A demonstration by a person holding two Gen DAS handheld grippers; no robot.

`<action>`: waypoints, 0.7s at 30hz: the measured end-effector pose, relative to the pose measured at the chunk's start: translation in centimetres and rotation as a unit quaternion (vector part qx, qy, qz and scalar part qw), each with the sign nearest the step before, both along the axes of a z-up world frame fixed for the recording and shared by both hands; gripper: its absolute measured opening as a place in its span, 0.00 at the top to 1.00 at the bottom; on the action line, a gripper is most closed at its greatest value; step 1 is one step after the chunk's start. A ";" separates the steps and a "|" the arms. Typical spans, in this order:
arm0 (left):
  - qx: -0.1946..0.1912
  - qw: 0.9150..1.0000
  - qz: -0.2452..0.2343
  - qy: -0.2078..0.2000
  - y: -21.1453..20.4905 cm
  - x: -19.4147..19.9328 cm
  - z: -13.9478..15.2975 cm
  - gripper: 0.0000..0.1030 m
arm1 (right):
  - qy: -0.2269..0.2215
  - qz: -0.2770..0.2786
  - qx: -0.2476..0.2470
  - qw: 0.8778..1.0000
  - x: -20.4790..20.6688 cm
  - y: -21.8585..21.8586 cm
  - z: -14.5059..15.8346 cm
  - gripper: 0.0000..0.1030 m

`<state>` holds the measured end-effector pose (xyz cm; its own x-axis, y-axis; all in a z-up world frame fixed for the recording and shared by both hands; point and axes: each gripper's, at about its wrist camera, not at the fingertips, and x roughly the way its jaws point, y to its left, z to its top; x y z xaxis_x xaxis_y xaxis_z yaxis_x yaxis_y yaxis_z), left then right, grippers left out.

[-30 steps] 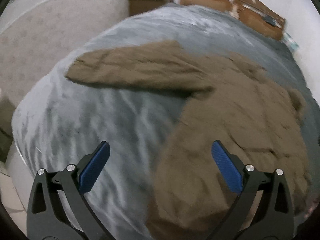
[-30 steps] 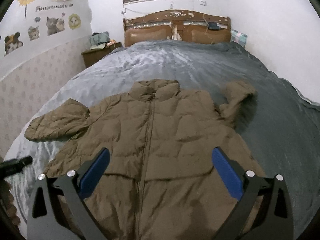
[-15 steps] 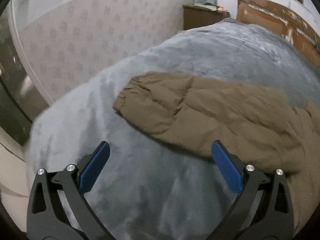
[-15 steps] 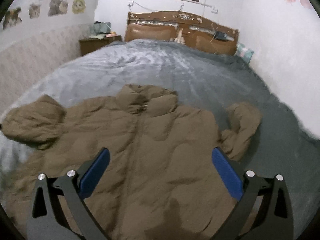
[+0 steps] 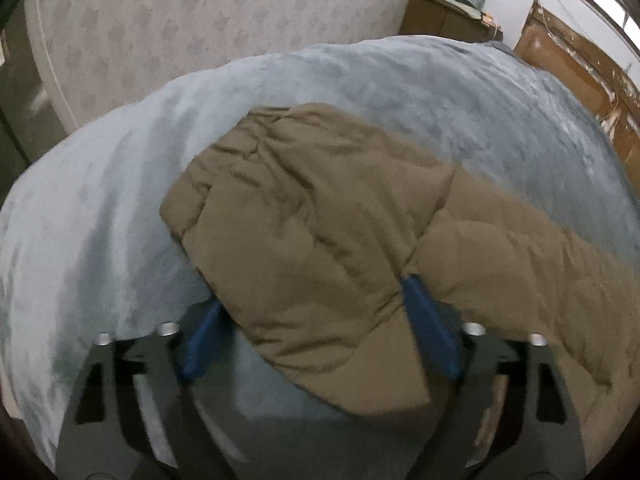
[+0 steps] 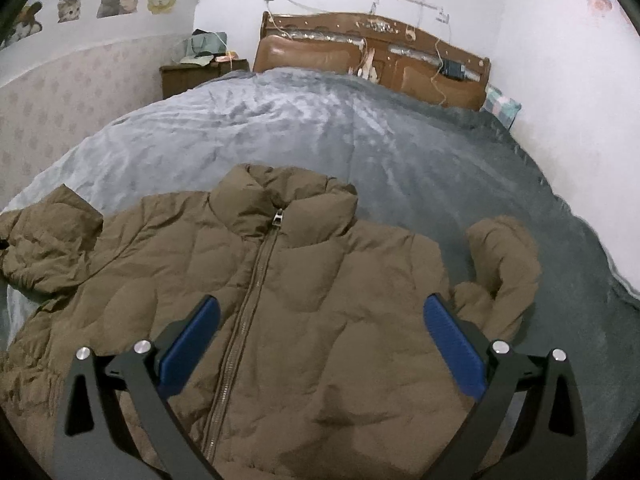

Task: Fold large clothes
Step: 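Lift the sleeve with the left gripper and lay it across the jacket body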

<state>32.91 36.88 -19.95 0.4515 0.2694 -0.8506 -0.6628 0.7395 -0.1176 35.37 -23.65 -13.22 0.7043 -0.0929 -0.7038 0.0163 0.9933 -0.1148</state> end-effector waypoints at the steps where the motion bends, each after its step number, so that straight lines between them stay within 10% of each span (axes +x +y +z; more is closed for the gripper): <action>1: 0.006 1.000 -0.007 0.004 -0.2 0.5 0.3 0.52 | 0.001 -0.001 0.005 1.000 -0.1 -0.1 -0.2 0.01; 7: 0.012 0.999 -0.044 0.009 -1.8 3.0 2.8 0.87 | 0.008 -0.002 0.027 1.000 0.3 -1.3 -0.7 0.01; 21: 0.005 0.968 -0.237 -0.089 -19.6 7.4 13.9 0.89 | 0.054 -0.073 0.037 0.995 0.9 -8.5 -1.9 0.01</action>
